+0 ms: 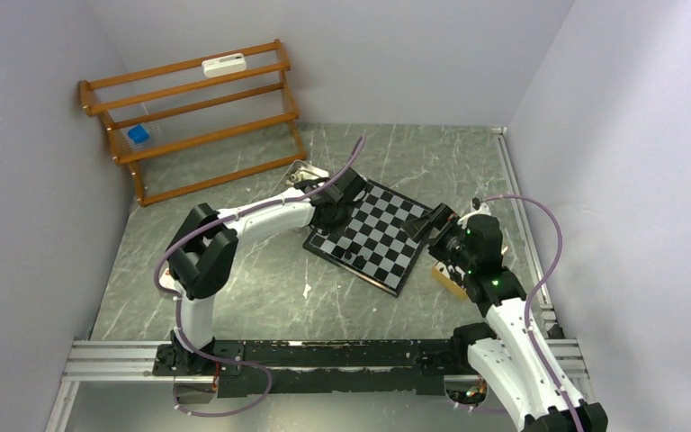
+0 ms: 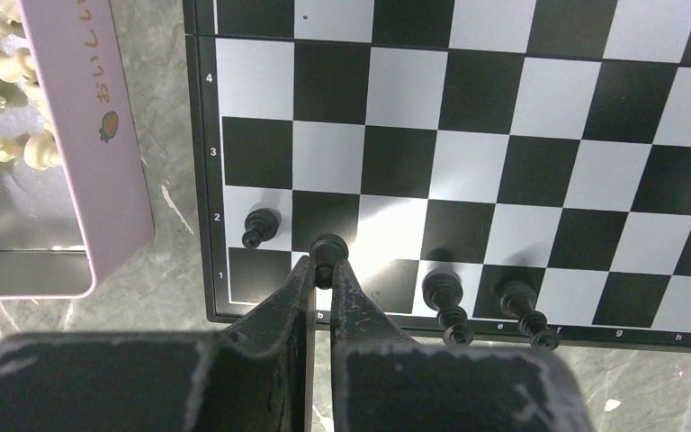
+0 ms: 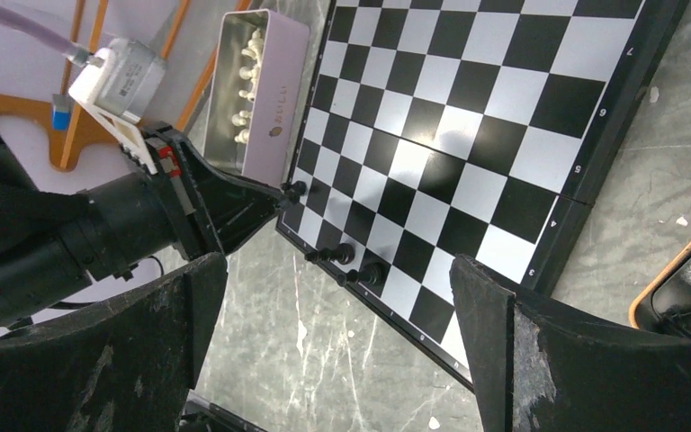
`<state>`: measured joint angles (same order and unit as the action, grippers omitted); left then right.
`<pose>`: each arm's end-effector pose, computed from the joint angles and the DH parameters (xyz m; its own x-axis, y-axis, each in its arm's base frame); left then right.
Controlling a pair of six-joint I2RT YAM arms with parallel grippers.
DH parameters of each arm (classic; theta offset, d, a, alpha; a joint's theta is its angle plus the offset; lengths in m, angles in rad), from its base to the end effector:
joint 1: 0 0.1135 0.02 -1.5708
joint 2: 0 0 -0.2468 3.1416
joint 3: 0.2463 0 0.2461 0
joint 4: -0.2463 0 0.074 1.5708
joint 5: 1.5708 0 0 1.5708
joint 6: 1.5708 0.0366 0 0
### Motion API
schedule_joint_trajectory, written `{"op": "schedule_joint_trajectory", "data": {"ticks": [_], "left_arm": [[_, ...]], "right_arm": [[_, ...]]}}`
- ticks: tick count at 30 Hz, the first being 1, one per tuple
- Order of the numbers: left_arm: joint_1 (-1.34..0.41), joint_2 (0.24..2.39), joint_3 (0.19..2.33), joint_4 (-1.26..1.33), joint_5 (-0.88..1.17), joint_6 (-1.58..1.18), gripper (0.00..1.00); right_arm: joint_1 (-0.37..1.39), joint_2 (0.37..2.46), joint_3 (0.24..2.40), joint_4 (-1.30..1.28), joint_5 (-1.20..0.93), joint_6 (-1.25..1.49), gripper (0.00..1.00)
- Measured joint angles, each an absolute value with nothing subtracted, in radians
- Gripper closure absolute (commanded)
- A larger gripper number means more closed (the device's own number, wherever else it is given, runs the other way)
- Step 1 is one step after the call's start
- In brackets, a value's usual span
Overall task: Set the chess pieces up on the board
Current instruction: Place the chess piece on the chessboard.
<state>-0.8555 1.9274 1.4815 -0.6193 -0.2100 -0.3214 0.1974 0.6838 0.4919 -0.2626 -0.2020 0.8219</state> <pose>0.2685 -0.2974 0.1999 -0.7567 0.3999 -0.5171 0.4564 0.8895 0.0200 0.1683 0.0412 0.2346 -0.5633 0.6191 -0.5472 0.0642 0.6930 0.7181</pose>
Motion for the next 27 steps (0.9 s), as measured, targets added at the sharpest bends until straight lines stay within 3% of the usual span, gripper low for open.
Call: {"op": "schedule_joint_trajectory", "data": {"ticks": [27], "left_arm": [[-0.861, 1.993, 1.474, -0.622, -0.216, -0.313, 0.95]], "right_arm": [[0.197, 0.653, 0.510, -0.299, -0.183, 0.796, 0.00]]}}
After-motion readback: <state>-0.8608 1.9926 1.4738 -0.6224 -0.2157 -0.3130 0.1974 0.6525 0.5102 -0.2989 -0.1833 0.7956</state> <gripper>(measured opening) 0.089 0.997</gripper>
